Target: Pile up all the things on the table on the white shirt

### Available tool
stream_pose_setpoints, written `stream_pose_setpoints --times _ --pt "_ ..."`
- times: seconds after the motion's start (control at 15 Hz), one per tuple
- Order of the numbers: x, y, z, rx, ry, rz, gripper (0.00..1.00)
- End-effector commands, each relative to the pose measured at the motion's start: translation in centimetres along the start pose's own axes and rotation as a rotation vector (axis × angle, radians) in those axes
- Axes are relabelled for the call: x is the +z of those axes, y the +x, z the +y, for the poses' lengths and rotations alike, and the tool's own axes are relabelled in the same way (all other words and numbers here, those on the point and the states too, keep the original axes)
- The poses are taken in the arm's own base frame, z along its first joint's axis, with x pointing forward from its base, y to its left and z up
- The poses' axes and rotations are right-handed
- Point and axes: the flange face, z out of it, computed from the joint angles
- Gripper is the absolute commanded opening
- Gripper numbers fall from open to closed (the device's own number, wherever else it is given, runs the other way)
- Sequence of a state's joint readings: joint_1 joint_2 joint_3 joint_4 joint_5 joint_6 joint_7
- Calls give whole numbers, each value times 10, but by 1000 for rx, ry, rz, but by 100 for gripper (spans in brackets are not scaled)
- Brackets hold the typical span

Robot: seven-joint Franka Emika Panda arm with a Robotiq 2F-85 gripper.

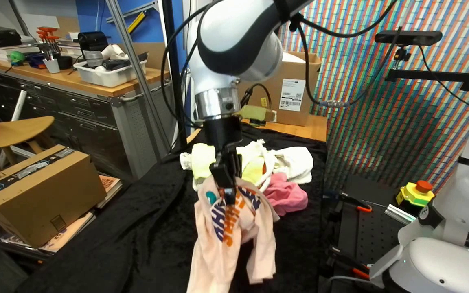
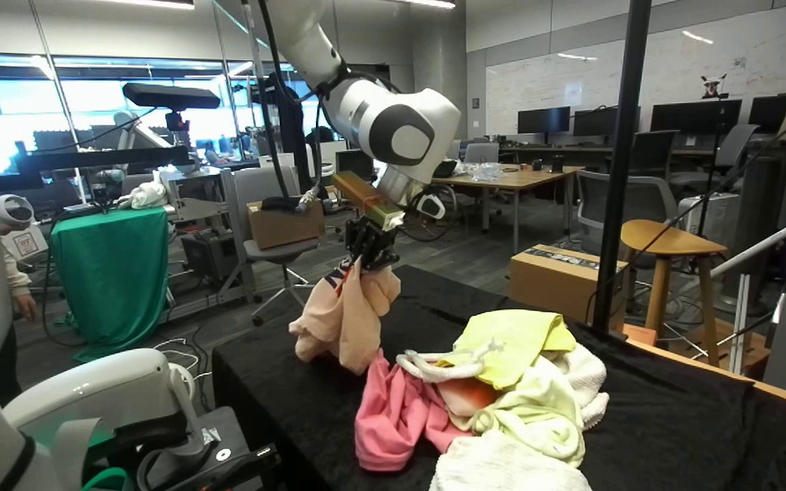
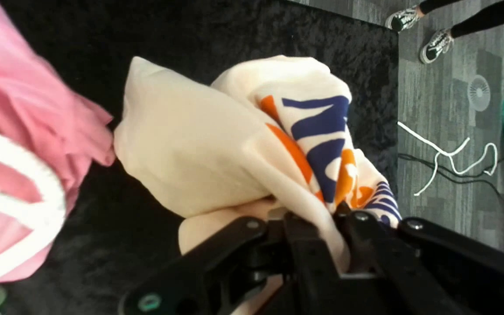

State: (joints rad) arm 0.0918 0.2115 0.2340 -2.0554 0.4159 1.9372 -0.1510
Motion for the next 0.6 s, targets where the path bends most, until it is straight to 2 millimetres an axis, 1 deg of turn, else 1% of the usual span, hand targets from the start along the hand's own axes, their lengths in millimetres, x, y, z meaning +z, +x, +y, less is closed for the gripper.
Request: stream_pose_setpoints --times 0.0,0.2,0.33,0.53 --pt "-64 -15 33 12 50 72 6" --pt "-100 -20 68 76 49 151 6" --pt "-114 -20 86 122 44 198 6" --pt "-129 -19 109 212 7 300 6"
